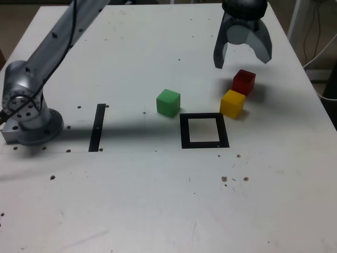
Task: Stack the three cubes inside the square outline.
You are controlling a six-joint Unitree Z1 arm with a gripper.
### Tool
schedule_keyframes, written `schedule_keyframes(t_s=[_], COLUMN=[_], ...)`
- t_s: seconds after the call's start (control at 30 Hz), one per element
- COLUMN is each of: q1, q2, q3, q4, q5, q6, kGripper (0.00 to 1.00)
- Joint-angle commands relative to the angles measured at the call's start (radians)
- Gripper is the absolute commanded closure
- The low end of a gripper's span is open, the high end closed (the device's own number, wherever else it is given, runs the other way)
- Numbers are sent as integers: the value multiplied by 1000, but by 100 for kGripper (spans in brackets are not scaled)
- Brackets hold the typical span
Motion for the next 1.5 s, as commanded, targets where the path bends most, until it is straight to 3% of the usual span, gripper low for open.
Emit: schedule_keyframes(t_s=[0.0,0.27,0.7,1.47], q1=[3,4,-20,-49], q2=[8,10,3,61], q3=[-12,-16,-16,-35], q4=[11,12,0,-6], q5=[4,9,46,58], q6=[9,40,297,264], kGripper=[1,1,3,3])
